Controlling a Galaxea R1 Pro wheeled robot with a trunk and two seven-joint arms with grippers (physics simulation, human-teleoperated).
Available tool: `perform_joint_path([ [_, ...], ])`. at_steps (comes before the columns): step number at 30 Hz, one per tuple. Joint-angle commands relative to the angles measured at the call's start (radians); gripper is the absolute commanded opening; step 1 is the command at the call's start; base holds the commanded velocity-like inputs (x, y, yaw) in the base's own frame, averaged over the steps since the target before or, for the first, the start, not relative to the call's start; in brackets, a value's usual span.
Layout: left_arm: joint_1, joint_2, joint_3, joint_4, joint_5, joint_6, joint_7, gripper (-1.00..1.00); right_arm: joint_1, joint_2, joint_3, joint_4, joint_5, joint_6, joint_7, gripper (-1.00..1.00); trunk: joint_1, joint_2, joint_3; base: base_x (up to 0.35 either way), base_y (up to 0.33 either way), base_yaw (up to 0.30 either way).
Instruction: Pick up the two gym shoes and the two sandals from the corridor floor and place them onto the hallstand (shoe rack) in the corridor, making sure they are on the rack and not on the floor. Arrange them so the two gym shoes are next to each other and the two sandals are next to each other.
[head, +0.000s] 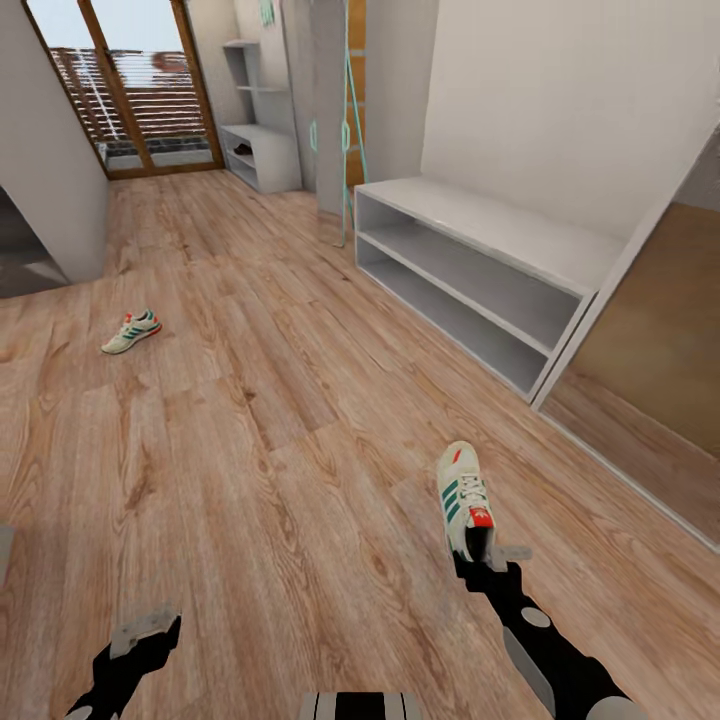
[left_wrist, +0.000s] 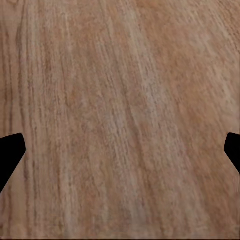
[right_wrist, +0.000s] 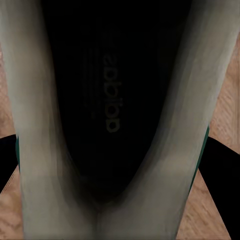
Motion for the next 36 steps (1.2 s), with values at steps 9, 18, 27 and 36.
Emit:
perform_joint_path([
  [9, 0.024, 0.000, 0.028, 0.071, -0.018, -0.082, -0.009, 1.00, 0.007, -0.008, 0.039, 0.107, 0.096, -0.147, -0.006, -1.00, -0.027, 0.049, 0.035, 0.000, 0.000, -0.007],
  [18, 0.033, -0.005, 0.025, 0.072, -0.021, -0.084, -0.010, 1.00, 0.017, -0.007, 0.042, 0.297, 0.158, -0.245, -0.008, -1.00, -0.027, 0.049, 0.045, 0.000, 0.000, -0.051],
  [27, 0.049, -0.007, 0.026, 0.070, -0.014, -0.086, -0.010, 1.00, 0.021, -0.005, 0.042, 0.427, 0.159, -0.412, -0.007, -1.00, -0.027, 0.049, 0.046, 0.186, 0.000, -0.004],
  [36, 0.051, -0.010, 0.021, 0.071, -0.019, -0.086, -0.010, 1.00, 0.031, -0.009, 0.041, 0.439, 0.160, -0.429, 0.048, -1.00, -0.027, 0.049, 0.046, 0.332, 0.000, 0.000],
])
